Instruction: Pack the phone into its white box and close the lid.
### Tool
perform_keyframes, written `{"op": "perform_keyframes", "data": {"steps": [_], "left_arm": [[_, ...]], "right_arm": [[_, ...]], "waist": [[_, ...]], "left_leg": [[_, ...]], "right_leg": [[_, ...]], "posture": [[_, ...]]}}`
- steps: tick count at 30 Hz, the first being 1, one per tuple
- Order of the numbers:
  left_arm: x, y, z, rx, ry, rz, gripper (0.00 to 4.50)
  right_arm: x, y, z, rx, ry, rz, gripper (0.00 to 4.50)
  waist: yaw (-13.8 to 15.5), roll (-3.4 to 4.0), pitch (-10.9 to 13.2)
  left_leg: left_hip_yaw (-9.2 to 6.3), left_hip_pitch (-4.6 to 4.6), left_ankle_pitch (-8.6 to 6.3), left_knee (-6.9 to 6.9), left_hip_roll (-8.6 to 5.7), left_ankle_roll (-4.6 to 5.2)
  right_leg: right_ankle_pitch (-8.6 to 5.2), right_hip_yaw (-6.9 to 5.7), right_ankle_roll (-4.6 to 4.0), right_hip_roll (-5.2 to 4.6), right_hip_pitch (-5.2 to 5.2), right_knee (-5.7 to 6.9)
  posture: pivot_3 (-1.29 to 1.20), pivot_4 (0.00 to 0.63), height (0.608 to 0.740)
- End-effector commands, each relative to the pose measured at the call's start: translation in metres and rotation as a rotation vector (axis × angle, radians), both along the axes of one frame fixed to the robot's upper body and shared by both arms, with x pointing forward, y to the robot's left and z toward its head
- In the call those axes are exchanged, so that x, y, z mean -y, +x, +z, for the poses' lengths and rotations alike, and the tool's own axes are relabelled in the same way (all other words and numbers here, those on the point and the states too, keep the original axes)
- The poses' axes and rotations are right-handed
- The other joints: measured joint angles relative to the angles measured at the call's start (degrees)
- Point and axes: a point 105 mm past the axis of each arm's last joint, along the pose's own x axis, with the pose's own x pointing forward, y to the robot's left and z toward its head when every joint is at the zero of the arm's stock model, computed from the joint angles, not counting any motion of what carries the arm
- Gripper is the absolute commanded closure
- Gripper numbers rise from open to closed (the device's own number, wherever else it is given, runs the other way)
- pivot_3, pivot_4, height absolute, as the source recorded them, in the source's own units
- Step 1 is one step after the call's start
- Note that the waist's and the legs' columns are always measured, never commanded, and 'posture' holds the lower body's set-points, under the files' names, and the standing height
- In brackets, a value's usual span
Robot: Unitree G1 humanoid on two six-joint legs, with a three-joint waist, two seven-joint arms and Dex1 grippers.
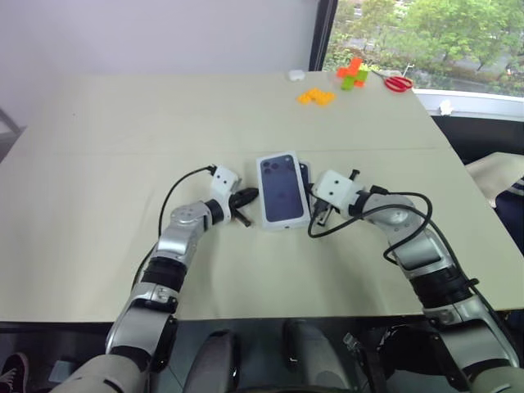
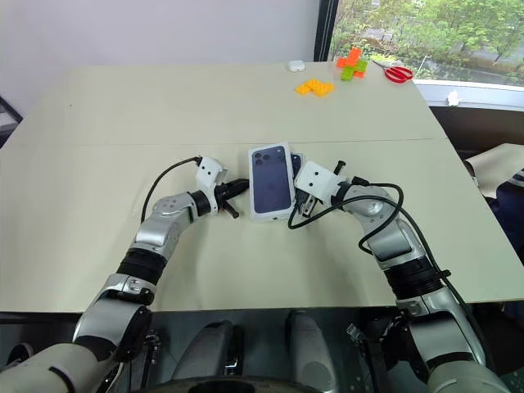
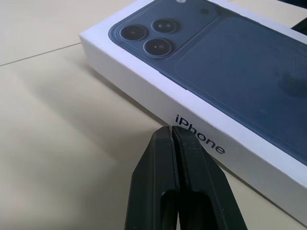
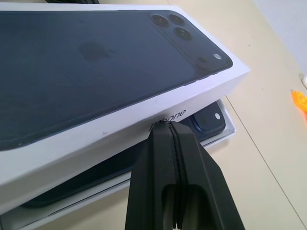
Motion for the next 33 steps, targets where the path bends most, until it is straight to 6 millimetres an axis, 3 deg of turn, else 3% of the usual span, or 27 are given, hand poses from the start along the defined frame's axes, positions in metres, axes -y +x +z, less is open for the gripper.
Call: {"op": "perform_keyframes", "data": {"steps": [1,17,33], "left_arm": [[0.009,0.004,0.016,0.058,-0.02,-0.015,4.39],[0.03,0.008,0.028,0.086,-0.049,-0.058,4.39],[0.03,0.008,0.023,0.074,-0.038,-0.049,4.39]], "right_arm": [[-0.004,-0.002,0.013,0.043,0.035,0.013,4.5],[0.018,0.003,0.015,0.048,0.019,-0.057,4.5],[0.021,0.004,0.008,0.029,0.023,-0.084,4.5]], "waist": [[-0.04,0.0,0.0],[-0.09,-0.01,0.01],[-0.07,-0.02,0.01]], "left_leg": [[0.0,0.0,0.0,0.0,0.0,0.0],[0.01,-0.04,0.0,0.0,-0.01,0.0],[0.02,-0.05,0.0,0.0,-0.01,0.0]], "right_leg": [[0.0,0.0,0.0,0.0,0.0,-0.01],[0.0,-0.01,0.0,0.0,-0.02,-0.03],[0.0,-0.01,0.0,0.01,-0.02,-0.03]], "posture": [[0.0,0.15,0.74],[0.0,0.15,0.74],[0.0,0.15,0.74]]}}
